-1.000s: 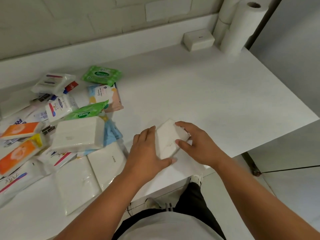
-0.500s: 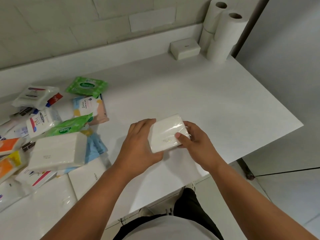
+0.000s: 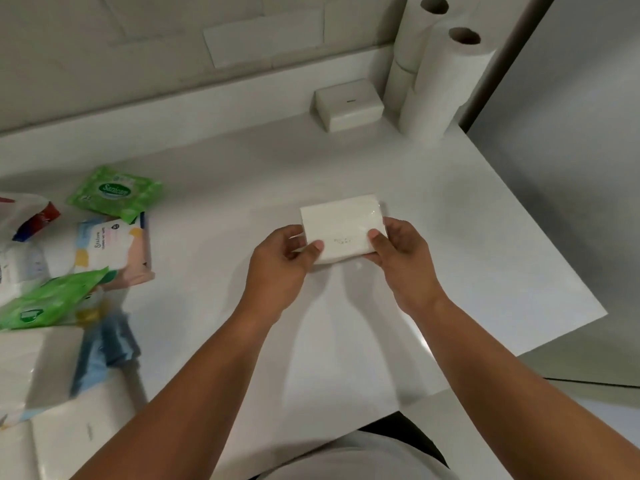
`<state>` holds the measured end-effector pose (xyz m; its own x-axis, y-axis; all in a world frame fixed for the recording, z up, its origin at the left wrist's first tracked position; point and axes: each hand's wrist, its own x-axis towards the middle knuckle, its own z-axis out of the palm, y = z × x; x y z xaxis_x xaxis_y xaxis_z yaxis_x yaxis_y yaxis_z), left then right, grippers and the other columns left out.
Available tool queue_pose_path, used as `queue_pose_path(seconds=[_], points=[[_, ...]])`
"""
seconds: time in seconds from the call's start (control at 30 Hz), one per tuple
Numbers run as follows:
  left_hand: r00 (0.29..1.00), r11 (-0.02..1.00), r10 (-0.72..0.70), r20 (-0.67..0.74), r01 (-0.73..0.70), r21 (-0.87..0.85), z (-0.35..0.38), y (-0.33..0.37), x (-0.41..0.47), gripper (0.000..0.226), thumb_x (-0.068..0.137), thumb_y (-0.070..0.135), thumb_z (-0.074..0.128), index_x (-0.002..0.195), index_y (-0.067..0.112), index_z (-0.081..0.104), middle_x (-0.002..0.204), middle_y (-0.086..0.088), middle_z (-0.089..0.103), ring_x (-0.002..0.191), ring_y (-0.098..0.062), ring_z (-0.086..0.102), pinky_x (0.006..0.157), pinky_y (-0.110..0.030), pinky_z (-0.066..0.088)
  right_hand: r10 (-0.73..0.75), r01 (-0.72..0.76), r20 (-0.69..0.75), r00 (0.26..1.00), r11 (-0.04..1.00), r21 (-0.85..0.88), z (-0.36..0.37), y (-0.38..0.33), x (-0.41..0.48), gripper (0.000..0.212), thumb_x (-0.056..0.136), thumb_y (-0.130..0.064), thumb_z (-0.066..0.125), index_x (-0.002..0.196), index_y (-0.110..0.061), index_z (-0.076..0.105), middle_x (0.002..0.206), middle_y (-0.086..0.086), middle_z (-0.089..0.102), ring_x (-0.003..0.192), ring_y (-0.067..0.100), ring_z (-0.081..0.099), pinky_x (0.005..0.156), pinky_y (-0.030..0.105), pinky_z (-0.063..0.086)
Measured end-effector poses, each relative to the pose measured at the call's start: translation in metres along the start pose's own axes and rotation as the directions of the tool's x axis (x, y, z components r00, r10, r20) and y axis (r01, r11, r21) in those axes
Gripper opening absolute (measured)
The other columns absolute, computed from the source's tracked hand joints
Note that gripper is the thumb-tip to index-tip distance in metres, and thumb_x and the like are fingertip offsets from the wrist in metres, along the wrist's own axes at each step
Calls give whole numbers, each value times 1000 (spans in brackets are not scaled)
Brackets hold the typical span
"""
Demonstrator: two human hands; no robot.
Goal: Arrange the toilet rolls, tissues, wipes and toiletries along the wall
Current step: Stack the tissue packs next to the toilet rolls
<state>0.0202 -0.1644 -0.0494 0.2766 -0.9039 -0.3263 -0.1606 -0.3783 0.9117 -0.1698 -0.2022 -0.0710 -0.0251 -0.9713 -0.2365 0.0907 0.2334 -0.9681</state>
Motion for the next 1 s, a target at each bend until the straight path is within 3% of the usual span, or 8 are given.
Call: queue_pose_path(seconds=[0.1, 0.23, 0.47, 0.7, 0.77, 0.87, 0.93, 1.0], points=[[998, 1000, -5, -67, 4, -13, 32, 13, 32, 37, 89, 31, 74, 123, 22, 65, 108, 7, 74, 98, -7, 70, 93, -32, 56, -31, 24, -50, 998, 990, -140, -11, -8, 41, 27, 87, -32, 64, 107, -14, 64, 112, 2, 68, 106, 19, 67, 93, 43, 55], [991, 1000, 13, -129, -16, -19, 70, 29, 78, 31, 91, 29, 70, 120, 21, 69, 107, 7, 74, 99, -8, 69, 96, -34, 55, -146, 121, -37, 989, 916, -383, -20, -26, 97, 22, 96, -22, 58, 113, -12, 66, 95, -11, 64, 88, 7, 63, 76, 7, 47], [983, 999, 32, -180, -28, 23, 99, 55, 149, 42, 87, 37, 68, 125, 20, 67, 108, 5, 74, 99, -15, 70, 96, -37, 55, -176, 177, 61, 982, 776, -605, -25, -31, 177, 35, 94, -29, 52, 124, -13, 59, 118, 5, 66, 109, 23, 61, 99, 38, 49], [978, 999, 10, -208, -4, 32, 106, 67, 183, 34, 86, 38, 66, 112, 18, 71, 98, 3, 76, 93, -22, 71, 91, -40, 58, -148, 171, 87, 985, 797, -580, -17, -43, 217, 44, 95, -28, 54, 134, -10, 53, 132, 10, 60, 120, 25, 56, 104, 32, 44], [977, 998, -2, -213, 14, 58, 106, 70, 190, 41, 81, 42, 66, 114, 17, 70, 97, 1, 75, 91, -24, 71, 89, -39, 58, -143, 176, 103, 984, 821, -543, -17, -47, 227, 37, 91, -23, 55, 125, -8, 57, 122, 9, 64, 109, 24, 59, 92, 22, 47], [978, 994, 39, -204, -17, 106, 104, 76, 198, 39, 74, 35, 64, 101, 8, 70, 87, 0, 70, 76, -22, 65, 73, -34, 53, -132, 181, 133, 982, 846, -501, -14, -55, 240, 16, 86, -14, 57, 101, -10, 57, 91, 1, 61, 81, 17, 57, 60, 4, 39], [984, 991, 76, -159, -57, 121, 104, 80, 201, 30, 78, 25, 62, 101, 7, 70, 92, -4, 72, 81, -26, 66, 71, -38, 54, -119, 177, 151, 981, 865, -470, -11, -60, 248, 15, 87, -14, 60, 101, -12, 57, 88, -4, 58, 77, 9, 55, 57, 2, 39], [991, 989, 93, -93, -81, 126, 105, 83, 202, 29, 87, 18, 58, 114, 12, 67, 105, -4, 72, 96, -24, 68, 82, -38, 56, -93, 157, 161, 983, 879, -450, -9, -63, 255, 23, 87, -18, 61, 109, -10, 59, 97, -1, 61, 84, 11, 58, 63, 7, 43]])
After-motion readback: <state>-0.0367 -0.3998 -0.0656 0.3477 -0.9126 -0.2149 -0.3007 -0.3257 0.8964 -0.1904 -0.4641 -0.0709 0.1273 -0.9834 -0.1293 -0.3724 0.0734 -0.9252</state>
